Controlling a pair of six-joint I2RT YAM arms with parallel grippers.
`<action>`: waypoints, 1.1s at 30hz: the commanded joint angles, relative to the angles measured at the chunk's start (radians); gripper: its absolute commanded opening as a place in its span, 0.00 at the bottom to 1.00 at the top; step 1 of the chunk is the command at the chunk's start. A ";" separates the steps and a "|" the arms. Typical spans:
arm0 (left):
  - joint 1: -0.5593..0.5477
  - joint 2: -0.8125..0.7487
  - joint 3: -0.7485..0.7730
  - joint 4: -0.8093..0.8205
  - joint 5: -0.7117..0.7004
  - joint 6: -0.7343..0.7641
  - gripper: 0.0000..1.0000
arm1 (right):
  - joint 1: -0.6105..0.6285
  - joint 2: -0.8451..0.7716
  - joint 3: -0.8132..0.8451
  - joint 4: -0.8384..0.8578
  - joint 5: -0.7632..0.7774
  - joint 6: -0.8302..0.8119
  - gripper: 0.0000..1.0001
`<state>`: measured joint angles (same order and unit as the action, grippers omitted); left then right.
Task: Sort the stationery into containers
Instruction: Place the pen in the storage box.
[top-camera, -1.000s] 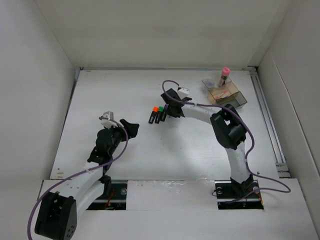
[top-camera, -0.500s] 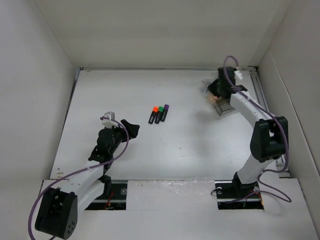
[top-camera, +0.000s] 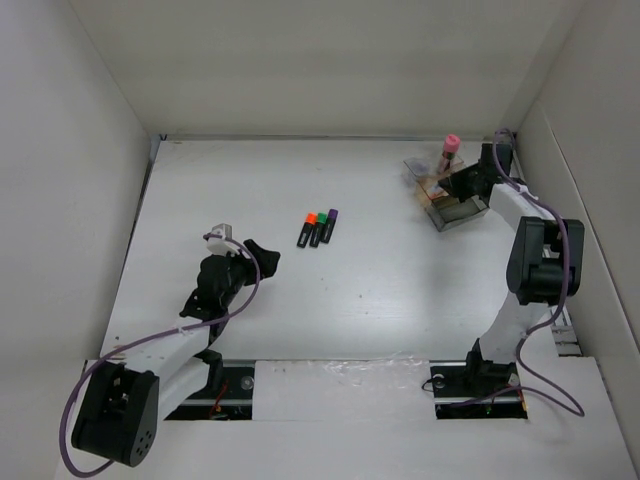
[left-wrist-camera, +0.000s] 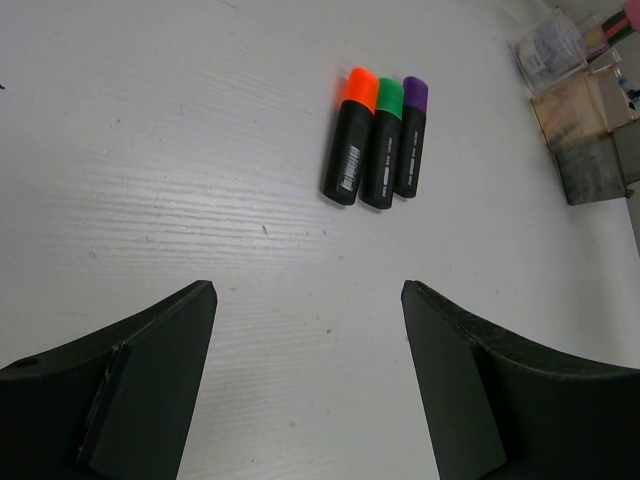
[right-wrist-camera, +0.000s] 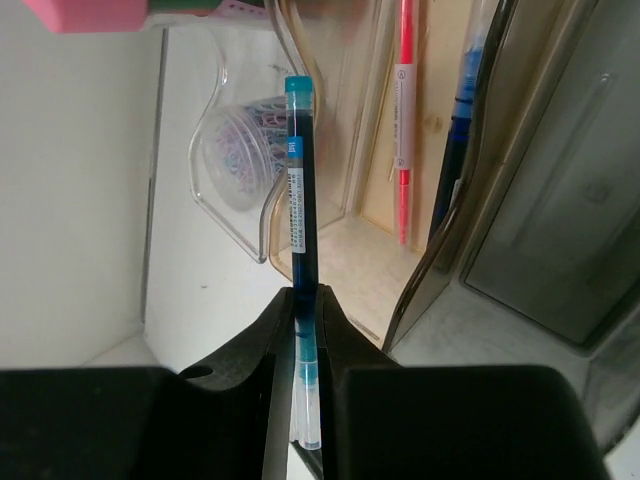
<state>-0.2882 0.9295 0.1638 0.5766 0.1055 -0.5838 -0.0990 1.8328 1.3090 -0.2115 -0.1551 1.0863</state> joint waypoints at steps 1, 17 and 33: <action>-0.003 0.003 0.029 0.058 0.017 0.006 0.72 | -0.021 0.016 -0.001 0.084 -0.090 0.057 0.00; -0.003 0.023 0.039 0.069 0.026 0.006 0.72 | -0.051 0.004 -0.031 0.116 0.009 0.139 0.34; -0.003 -0.006 0.029 0.069 0.036 0.006 0.72 | 0.258 -0.198 -0.091 0.116 0.173 -0.060 0.10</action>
<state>-0.2882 0.9482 0.1650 0.5949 0.1253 -0.5838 0.0319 1.6653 1.2106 -0.1329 -0.0570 1.1130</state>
